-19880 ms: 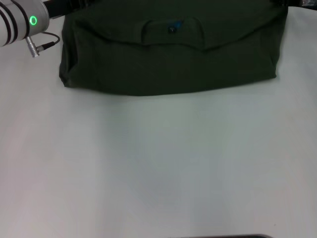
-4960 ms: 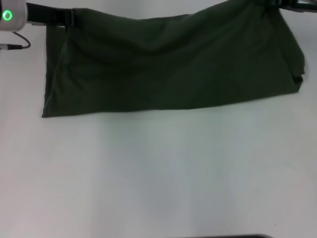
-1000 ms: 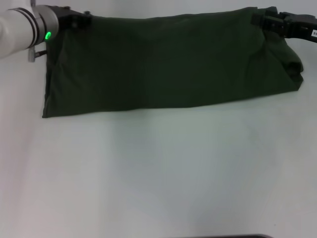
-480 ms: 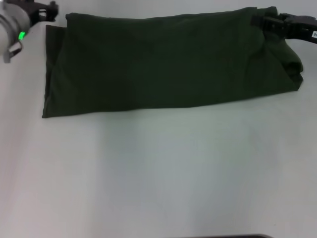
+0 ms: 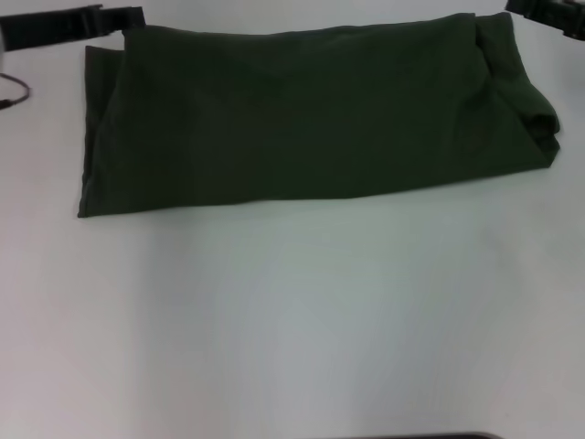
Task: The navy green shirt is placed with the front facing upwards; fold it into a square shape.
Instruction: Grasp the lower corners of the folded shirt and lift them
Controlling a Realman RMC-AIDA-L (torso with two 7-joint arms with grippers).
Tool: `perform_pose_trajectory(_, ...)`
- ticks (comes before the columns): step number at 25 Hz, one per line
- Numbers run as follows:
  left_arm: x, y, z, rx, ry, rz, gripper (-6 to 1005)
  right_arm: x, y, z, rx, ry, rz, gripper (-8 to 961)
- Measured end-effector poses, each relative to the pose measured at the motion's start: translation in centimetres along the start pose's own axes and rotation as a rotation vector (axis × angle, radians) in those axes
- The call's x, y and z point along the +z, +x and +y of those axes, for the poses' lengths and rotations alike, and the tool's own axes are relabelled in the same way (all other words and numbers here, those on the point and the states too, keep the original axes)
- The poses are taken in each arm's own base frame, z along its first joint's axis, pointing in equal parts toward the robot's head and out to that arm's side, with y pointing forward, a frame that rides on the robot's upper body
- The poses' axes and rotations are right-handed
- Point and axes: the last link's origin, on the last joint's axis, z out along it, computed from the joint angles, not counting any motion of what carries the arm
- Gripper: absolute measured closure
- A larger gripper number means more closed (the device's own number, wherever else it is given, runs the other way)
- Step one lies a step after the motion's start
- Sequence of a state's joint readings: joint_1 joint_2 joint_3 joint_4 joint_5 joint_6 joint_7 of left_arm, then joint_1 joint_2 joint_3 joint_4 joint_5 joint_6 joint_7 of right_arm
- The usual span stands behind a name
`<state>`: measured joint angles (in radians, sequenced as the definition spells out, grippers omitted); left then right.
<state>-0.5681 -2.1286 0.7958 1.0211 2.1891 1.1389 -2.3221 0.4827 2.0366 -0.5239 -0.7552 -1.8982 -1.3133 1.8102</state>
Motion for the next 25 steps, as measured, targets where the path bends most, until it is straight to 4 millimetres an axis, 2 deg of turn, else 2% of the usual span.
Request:
perform_pose_trajectory(4, -3.2, -0.4, -0.7, -0.101, -0.169, -0.067, 483, -1.1, 0.0, -0.4, -0.028, 0.044, -0.003, 294)
perform_pose_trajectory(7, -5.0, -1.4, -1.8, -0.122, -0.189, -0.076, 483, -1.5, 0.0, 0.1, -0.076, 0.006, 0.040, 234)
perform_pose_trajectory(10, -6.3, -2.3, -2.3, -0.097, -0.173, -0.084, 412, -1.7, 0.0, 0.7, -0.104, -0.024, 0.070, 174)
perform_pose_trajectory(13, -7.1, -3.3, -2.5, -0.101, -0.169, -0.126, 342, -1.9, 0.1, 0.8, -0.101, -0.028, 0.075, 114)
perform_pose_trajectory(18, -7.7, -4.9, -3.4, -0.217, -0.124, -0.261, 259, -2.8, 0.2, 0.8, -0.048, -0.050, 0.095, 37)
perform_pose_trajectory(25, -7.1, -6.8, -4.7, -0.326, -0.044, -0.338, 265, -4.6, 0.4, 0.4, 0.018, -0.060, 0.123, 25)
